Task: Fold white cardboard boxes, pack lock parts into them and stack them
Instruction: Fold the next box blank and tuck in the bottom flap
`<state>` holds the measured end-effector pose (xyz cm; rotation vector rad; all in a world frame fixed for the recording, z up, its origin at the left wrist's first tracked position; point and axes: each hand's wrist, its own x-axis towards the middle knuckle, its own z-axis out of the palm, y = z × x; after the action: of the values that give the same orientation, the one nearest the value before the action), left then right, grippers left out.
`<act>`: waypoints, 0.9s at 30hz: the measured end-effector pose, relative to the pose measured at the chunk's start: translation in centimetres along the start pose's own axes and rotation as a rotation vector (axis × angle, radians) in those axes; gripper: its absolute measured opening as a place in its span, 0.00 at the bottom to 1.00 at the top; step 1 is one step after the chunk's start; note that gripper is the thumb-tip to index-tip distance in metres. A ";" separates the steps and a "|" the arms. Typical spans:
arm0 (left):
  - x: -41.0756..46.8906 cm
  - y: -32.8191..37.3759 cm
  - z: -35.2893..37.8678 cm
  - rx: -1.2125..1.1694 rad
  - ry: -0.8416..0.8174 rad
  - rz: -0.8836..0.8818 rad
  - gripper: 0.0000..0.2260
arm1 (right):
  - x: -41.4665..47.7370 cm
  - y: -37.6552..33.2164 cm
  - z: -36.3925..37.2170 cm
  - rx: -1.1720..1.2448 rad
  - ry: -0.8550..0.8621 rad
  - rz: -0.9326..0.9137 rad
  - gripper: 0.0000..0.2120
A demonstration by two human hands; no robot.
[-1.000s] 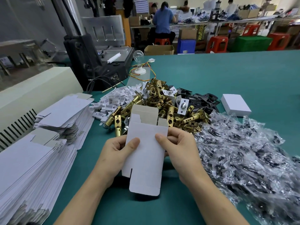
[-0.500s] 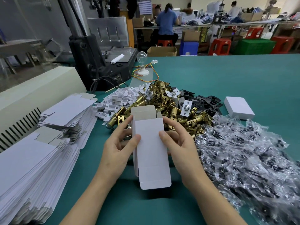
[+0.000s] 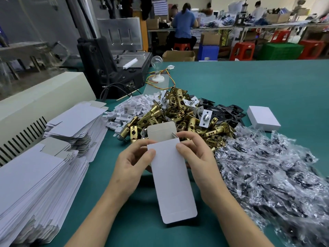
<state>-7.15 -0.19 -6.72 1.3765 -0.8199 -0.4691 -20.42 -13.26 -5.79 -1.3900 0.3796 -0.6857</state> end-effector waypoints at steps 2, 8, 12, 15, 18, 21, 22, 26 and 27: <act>-0.1 0.0 0.0 0.009 -0.007 0.004 0.10 | 0.0 0.0 0.0 -0.019 -0.004 -0.002 0.07; 0.0 -0.1 0.0 0.036 -0.002 0.038 0.10 | 0.0 0.2 0.0 -0.081 -0.010 0.032 0.07; 0.0 -0.1 0.0 0.055 -0.001 0.083 0.11 | 0.1 0.4 -0.1 -0.099 -0.012 0.041 0.09; 0.1 -0.4 -0.2 0.014 -0.004 0.064 0.13 | 0.0 0.4 -0.1 -0.112 -0.014 0.041 0.09; 0.1 -0.5 -0.4 0.016 -0.006 0.036 0.17 | 0.0 0.4 -0.1 -0.122 -0.009 0.046 0.08; 0.2 -0.6 -0.3 0.209 -0.006 0.084 0.10 | -0.1 0.5 -0.1 -0.148 0.014 0.039 0.08; 0.2 -0.7 -0.3 0.280 -0.008 0.112 0.10 | 0.0 0.5 -0.1 -0.163 0.022 0.033 0.08; 0.3 -1.0 -0.1 0.370 -0.004 0.121 0.12 | 0.1 0.7 -0.2 -0.195 0.019 0.045 0.08; 0.3 -1.0 -0.1 0.379 -0.003 0.125 0.13 | 0.1 0.7 -0.1 -0.204 0.020 0.048 0.08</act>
<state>-6.74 -0.51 -7.60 1.6586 -1.0273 -0.2241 -20.30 -13.39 -6.49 -1.5623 0.5079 -0.6350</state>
